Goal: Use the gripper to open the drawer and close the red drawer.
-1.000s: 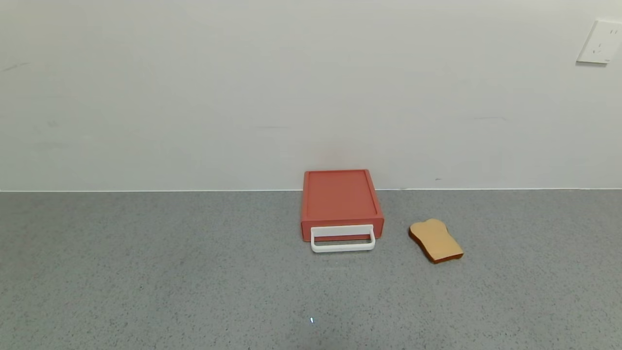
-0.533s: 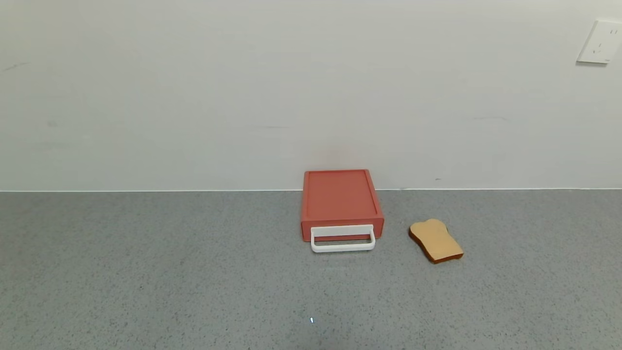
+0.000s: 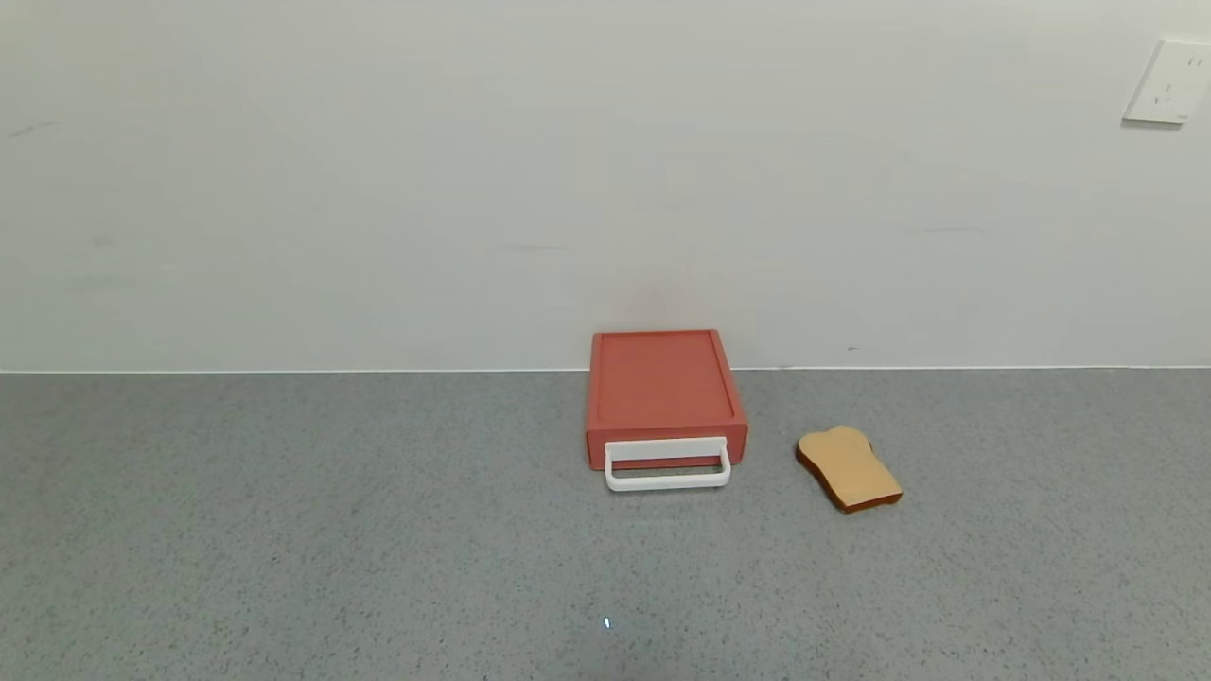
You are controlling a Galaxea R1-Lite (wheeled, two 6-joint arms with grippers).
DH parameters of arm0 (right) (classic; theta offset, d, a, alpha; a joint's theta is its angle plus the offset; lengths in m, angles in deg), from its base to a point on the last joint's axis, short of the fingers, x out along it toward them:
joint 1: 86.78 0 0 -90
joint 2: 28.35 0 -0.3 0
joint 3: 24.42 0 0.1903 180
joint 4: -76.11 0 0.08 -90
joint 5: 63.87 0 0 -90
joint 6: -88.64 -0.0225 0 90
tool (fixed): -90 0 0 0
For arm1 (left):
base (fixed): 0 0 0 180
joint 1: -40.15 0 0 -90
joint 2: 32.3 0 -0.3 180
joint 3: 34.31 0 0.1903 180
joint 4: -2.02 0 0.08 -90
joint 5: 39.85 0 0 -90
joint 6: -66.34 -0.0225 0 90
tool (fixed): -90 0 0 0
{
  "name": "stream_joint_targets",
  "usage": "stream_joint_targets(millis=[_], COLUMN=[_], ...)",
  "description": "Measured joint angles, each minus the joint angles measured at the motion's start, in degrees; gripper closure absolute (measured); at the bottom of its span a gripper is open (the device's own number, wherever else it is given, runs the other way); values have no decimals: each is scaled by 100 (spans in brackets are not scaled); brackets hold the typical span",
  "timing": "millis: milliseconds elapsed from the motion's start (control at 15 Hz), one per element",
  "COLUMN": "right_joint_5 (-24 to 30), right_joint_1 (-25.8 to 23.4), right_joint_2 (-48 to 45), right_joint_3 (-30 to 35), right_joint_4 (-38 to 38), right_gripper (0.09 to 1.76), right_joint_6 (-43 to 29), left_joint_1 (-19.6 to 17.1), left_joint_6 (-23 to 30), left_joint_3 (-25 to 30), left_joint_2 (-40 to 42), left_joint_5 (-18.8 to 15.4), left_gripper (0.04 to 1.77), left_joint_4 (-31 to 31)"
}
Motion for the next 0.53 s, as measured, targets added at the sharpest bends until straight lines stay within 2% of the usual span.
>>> stream_joint_targets(millis=[533], right_joint_5=[-2], right_joint_1=[0], right_joint_2=[0], right_joint_3=[0], right_joint_4=[0], right_gripper=[14], right_joint_6=[-4], left_joint_1=[0], left_joint_6=[-41], left_joint_3=[0], left_joint_2=[0], left_joint_5=[30], left_gripper=[9], left_joint_4=[-4])
